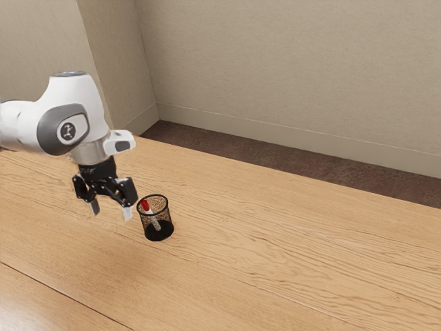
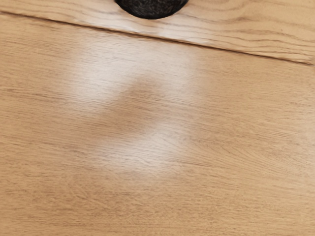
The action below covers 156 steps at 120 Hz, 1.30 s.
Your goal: Take the marker out of the pen holder and place it to the left of the pen holder.
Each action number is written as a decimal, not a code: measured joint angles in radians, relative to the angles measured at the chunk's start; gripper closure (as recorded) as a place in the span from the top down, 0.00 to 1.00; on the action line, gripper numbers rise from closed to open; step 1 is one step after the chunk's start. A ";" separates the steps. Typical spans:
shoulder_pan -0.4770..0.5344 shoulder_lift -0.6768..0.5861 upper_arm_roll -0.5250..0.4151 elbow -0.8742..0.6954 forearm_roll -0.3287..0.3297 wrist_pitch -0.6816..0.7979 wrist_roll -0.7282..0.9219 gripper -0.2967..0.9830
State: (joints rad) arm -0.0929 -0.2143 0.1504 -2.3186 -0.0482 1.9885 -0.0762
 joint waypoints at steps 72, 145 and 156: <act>-0.090 0.045 0.018 -0.181 0.035 0.562 -0.054 0.75; -0.204 0.203 0.171 -0.074 0.068 0.647 -0.066 0.75; -0.194 0.232 0.176 -0.058 0.068 0.649 -0.066 0.75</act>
State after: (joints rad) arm -0.2871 0.0177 0.3264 -2.3765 0.0200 2.6372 -0.1426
